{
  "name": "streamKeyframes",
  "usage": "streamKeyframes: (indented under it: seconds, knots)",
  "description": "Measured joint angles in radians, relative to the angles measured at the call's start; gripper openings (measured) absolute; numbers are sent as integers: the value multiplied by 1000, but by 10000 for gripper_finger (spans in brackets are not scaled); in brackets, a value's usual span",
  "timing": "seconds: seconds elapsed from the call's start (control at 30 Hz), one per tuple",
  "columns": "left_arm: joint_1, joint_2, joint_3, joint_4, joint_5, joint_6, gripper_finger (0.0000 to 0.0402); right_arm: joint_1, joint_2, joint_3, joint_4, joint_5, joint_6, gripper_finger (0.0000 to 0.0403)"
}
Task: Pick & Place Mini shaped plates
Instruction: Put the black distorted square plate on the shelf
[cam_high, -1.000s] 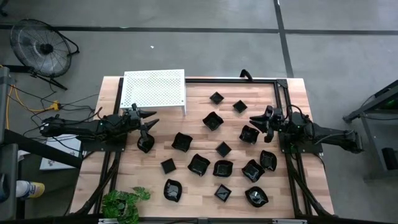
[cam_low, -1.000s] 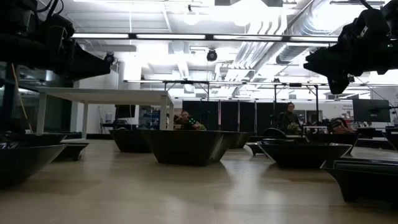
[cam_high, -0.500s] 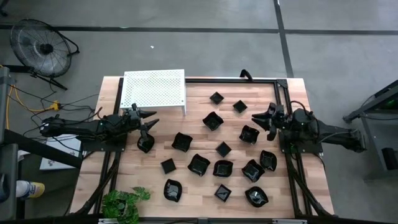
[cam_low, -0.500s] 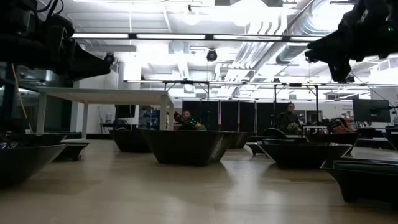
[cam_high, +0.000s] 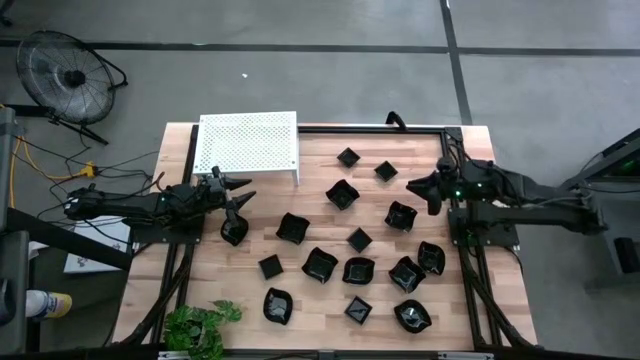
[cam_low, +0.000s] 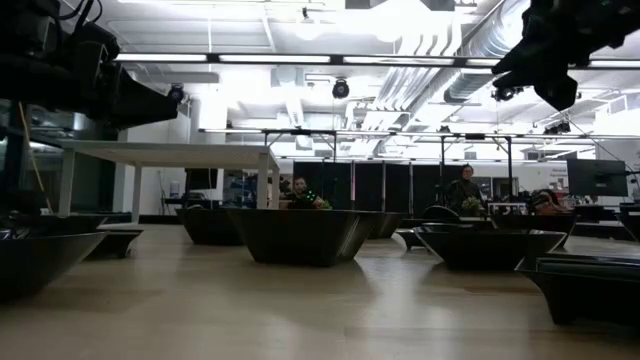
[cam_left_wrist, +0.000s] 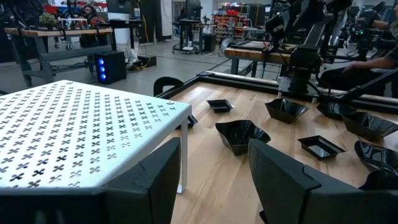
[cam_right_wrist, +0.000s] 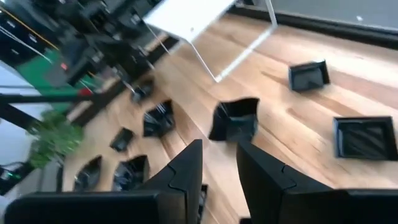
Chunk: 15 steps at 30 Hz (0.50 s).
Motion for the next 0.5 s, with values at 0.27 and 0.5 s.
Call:
streamKeyframes:
  seconds: [0.27,0.5]
  knots:
    - [0,0,0,0,0,0,186,-25,191,120,-179,-66,2,94]
    - [0,0,0,0,0,0,186,-122,334,126,-270,-216,21,94]
